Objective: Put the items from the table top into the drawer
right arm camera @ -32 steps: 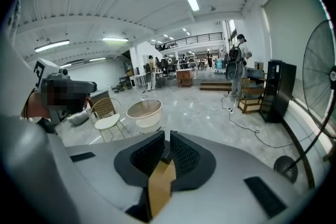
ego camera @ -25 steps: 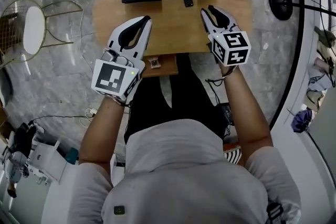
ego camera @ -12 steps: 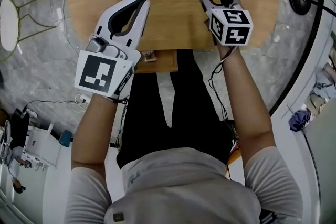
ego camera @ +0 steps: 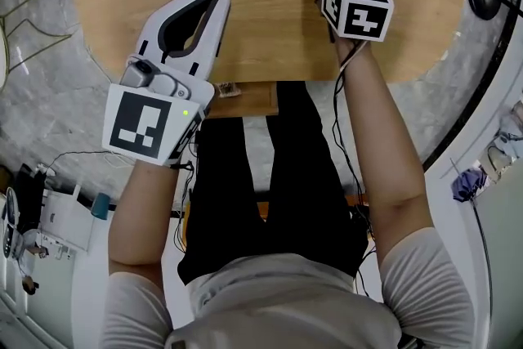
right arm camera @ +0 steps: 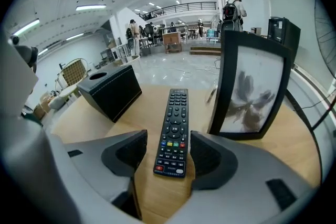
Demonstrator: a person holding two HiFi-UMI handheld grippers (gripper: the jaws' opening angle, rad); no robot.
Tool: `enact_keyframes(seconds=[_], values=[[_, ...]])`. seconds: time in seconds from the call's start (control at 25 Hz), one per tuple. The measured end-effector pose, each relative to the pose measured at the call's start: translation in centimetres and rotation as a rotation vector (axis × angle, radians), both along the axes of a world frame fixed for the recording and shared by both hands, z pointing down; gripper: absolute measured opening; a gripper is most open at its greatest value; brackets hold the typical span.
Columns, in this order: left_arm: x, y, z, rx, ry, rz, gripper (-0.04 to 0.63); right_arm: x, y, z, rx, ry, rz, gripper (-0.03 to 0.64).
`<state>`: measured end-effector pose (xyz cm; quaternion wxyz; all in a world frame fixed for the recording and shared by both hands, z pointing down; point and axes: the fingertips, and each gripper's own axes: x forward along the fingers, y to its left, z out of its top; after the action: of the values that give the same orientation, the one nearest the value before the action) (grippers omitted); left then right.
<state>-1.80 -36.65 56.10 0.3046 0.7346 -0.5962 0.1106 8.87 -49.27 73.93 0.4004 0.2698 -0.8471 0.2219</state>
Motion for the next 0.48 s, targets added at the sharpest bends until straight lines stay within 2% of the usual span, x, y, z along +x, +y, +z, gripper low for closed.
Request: enact_keyframes(seconds=[0.48], values=[[0.3, -0.3, 3.0, -0.008, 0.033, -0.013, 0.009, -1.3, -1.3, 2.6, 0.047, 0.041, 0.016, 0.262]])
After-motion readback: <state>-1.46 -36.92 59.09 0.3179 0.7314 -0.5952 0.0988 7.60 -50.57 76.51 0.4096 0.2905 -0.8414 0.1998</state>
